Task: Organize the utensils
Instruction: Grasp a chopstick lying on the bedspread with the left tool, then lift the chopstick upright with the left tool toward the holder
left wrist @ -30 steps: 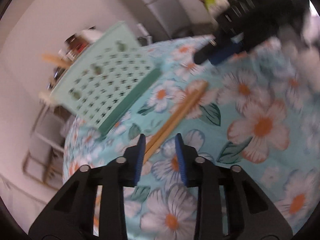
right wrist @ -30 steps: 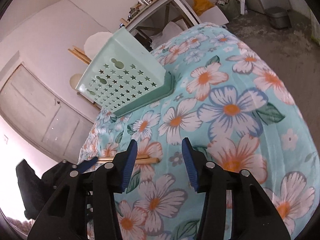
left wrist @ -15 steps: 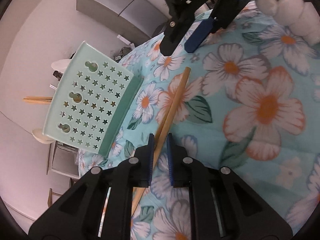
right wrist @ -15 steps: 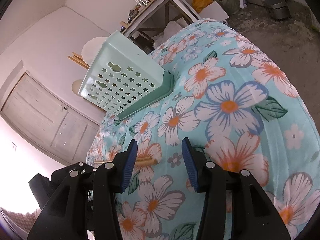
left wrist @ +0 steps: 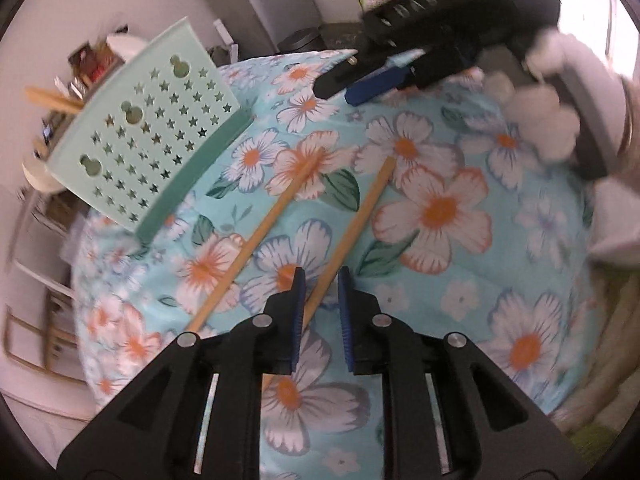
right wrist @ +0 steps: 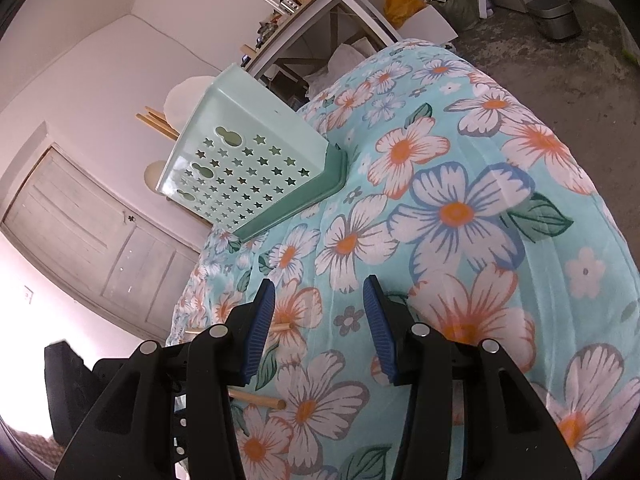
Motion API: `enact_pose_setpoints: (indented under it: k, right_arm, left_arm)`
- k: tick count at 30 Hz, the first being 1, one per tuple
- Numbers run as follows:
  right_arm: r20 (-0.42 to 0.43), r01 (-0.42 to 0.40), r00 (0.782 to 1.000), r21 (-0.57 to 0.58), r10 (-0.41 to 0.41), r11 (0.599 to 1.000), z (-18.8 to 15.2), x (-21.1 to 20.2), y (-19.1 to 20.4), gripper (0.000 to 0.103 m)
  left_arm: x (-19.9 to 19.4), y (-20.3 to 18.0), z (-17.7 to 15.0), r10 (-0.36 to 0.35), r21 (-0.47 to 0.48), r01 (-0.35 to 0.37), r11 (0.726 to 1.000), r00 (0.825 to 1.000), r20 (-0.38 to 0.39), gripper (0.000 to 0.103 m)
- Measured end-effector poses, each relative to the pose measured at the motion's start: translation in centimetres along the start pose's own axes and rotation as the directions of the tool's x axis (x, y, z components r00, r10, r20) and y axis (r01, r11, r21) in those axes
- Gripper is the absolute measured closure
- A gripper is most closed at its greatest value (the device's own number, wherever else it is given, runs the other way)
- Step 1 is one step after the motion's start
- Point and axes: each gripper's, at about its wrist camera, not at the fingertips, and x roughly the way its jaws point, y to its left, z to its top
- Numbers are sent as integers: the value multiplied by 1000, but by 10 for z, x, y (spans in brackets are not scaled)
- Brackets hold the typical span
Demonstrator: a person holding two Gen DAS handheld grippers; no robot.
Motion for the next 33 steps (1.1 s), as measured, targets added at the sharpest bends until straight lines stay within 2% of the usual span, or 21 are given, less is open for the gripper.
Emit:
enact_pose_setpoints:
  k: [7,14,18,21,22,24,27,31,32,33]
  right_arm:
    - [-2,8,1000,1,-8,1000,1,4,1,58]
    - [-1,4,1000,3,-4,1000,1,3,1,58]
    - [0,2,1000,3,-2,1000,0,4,0,58]
    - [0,0,1000,3,0,1000,0,3,0,58]
    - [0,0,1000,3,0,1000,0,3,-1,58]
    - [-1,-3,1000,4,3,1000,-1,3,-1,58]
    - [-3,-4,1000,3,4,1000,0,3,-1,58]
    - [-7,-3,1000,-1,3,1000,1,5,0,58]
    - [-7,-2,1000,-2,2,1000,1,5,1,58]
    - [-8,-1,1000,-3,1,1000,1,5,1,58]
  left_arm:
    - [17,16,7,-101,-100,103,990,995,22,85]
    - [29,23,16,-137,-143,137,980,990,11,85]
    - [34,32,19,-162,-226,160,961,987,7,85]
    - [30,36,17,-170,-293,166,941,985,12,94]
    - [26,39,14,-185,-331,182,926,983,23,98]
    - [19,44,8,-210,-403,213,890,976,52,98]
    - [5,52,-5,-206,-485,236,842,972,116,98]
    - [-10,68,-25,-188,-603,265,753,964,188,98]
    - [-14,74,-32,-182,-636,276,720,961,210,98]
    - [-18,76,-36,-184,-653,291,699,956,229,98]
